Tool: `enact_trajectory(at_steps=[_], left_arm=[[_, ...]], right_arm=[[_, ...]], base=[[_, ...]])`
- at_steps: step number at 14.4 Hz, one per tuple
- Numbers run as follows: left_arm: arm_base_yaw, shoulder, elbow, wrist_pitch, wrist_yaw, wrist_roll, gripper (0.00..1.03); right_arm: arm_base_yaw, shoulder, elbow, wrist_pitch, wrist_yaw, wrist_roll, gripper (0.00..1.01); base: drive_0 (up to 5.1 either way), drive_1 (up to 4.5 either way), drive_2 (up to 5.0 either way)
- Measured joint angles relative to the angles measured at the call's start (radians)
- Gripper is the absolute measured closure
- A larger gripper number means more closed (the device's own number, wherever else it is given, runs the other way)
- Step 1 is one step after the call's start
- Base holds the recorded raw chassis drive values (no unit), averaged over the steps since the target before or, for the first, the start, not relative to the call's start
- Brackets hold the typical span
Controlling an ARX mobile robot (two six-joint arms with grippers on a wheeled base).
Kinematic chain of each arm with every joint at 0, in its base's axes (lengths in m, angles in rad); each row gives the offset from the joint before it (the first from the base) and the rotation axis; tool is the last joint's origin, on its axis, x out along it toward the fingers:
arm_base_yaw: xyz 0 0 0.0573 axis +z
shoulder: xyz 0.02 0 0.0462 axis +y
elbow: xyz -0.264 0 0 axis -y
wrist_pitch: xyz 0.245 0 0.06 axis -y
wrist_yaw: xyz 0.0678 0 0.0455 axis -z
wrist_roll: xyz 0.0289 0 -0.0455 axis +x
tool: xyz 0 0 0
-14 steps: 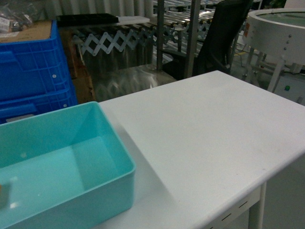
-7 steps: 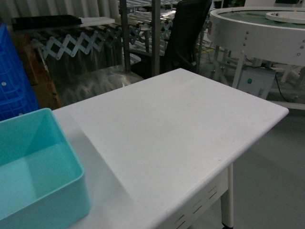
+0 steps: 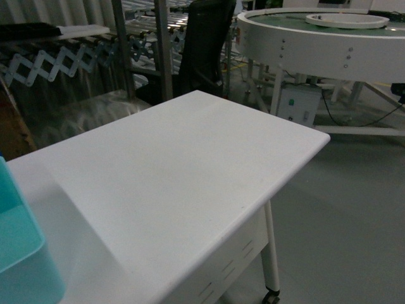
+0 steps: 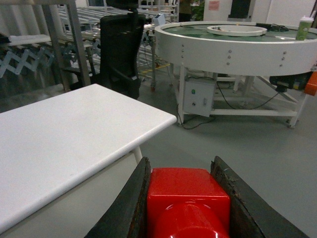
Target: Pick red block from blue box to shelf
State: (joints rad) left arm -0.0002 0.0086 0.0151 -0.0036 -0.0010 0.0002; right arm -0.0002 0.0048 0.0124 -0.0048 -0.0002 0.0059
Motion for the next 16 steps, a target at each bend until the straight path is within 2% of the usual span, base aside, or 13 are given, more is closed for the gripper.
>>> enact_trajectory(at_steps=[16], left_arm=[[0.0,0.0,0.0,0.0,0.0,0.0,0.05]], right_arm=[[0.0,0.0,0.0,0.0,0.0,0.0,0.72]], base=[[-1.6,-1.58,-1.6]])
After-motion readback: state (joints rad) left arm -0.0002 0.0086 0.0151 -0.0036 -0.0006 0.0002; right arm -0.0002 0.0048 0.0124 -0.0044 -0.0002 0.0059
